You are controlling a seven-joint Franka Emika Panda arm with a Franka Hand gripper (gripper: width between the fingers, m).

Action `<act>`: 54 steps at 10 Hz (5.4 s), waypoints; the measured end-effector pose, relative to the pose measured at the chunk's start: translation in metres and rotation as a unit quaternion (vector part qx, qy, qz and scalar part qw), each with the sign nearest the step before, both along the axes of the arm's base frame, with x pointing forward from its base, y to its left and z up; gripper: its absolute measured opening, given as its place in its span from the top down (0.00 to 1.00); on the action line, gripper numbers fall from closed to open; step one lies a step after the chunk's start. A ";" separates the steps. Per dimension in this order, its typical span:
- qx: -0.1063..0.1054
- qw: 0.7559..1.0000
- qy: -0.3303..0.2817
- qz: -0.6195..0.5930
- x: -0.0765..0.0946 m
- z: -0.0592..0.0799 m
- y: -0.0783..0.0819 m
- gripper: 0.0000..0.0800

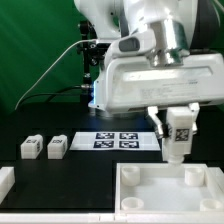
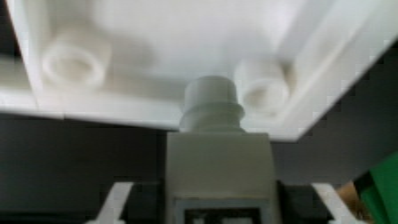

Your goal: Assemble one leg

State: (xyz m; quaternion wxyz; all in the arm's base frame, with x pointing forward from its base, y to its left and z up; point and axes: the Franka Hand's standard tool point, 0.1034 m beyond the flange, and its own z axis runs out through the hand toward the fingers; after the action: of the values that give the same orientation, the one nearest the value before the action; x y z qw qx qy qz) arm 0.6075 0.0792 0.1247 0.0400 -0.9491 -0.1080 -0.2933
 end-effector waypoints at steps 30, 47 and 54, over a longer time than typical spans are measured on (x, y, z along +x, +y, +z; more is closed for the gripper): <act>0.025 0.999 0.027 0.005 -0.003 -0.081 0.041 0.19; 0.021 0.960 0.275 0.040 0.024 -0.042 0.044 0.19; 0.039 0.958 0.284 -0.008 0.026 -0.047 0.036 0.63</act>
Offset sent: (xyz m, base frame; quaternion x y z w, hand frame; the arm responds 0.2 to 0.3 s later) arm 0.0208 0.0023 -0.0073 -0.0227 0.0179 0.0205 0.9994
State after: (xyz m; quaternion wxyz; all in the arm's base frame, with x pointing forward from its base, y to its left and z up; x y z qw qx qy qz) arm 0.6332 0.1149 0.0772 0.1041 -0.9917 -0.0734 -0.0159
